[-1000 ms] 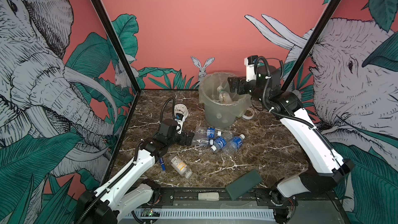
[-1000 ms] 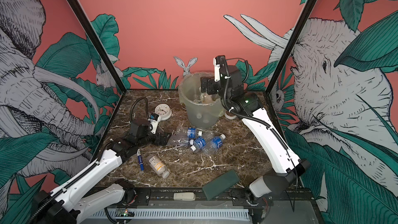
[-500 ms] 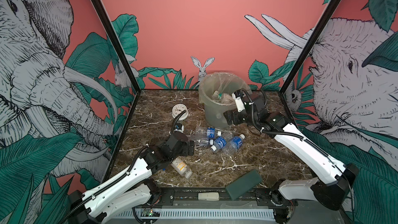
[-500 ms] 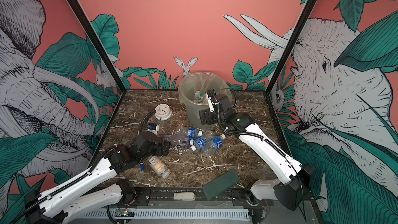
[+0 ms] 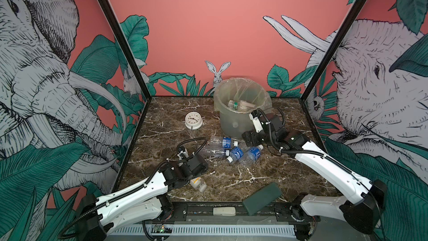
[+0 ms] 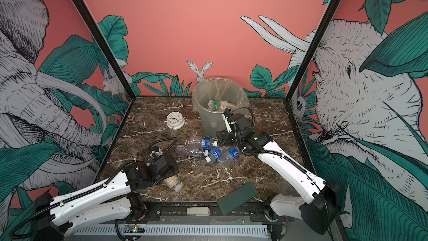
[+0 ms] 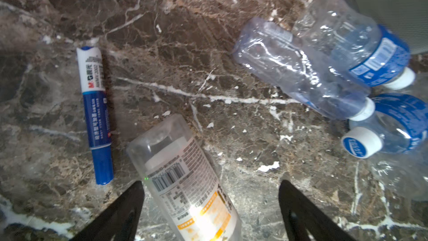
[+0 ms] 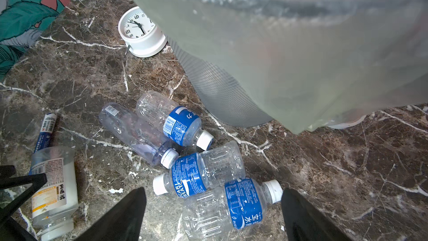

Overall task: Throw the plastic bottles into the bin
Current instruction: 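Open the right gripper over the bin while the left gripper lowers to the white-labelled bottle, then close the left gripper on the white-labelled bottle while the right gripper returns to the pile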

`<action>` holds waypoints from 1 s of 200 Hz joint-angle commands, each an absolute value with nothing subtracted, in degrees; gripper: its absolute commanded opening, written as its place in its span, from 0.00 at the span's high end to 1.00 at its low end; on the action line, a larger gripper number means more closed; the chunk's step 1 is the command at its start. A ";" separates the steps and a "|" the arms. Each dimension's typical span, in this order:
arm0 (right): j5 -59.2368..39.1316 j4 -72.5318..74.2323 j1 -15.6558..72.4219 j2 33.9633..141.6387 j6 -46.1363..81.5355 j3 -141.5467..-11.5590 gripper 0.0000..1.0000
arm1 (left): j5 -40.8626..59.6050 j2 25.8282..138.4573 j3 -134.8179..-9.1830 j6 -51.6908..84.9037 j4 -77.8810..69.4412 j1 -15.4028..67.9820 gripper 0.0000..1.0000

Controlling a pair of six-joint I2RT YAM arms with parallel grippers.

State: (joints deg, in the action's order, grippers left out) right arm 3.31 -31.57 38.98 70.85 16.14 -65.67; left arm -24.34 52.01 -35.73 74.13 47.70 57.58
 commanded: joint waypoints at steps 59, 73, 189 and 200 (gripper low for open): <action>2.11 -28.82 39.10 69.96 16.74 -65.06 0.08 | -20.73 54.71 -29.78 82.29 42.76 58.01 0.11; 2.13 -29.05 39.12 70.05 16.66 -65.08 0.09 | -20.18 56.22 -29.00 82.08 40.72 58.01 0.12; 3.32 -29.47 39.09 68.21 18.06 -61.38 0.11 | -21.00 69.88 -31.40 70.17 30.33 56.96 0.26; 3.61 -29.63 39.10 68.02 18.24 -61.11 0.11 | -21.17 70.97 -32.01 68.53 30.15 56.78 0.28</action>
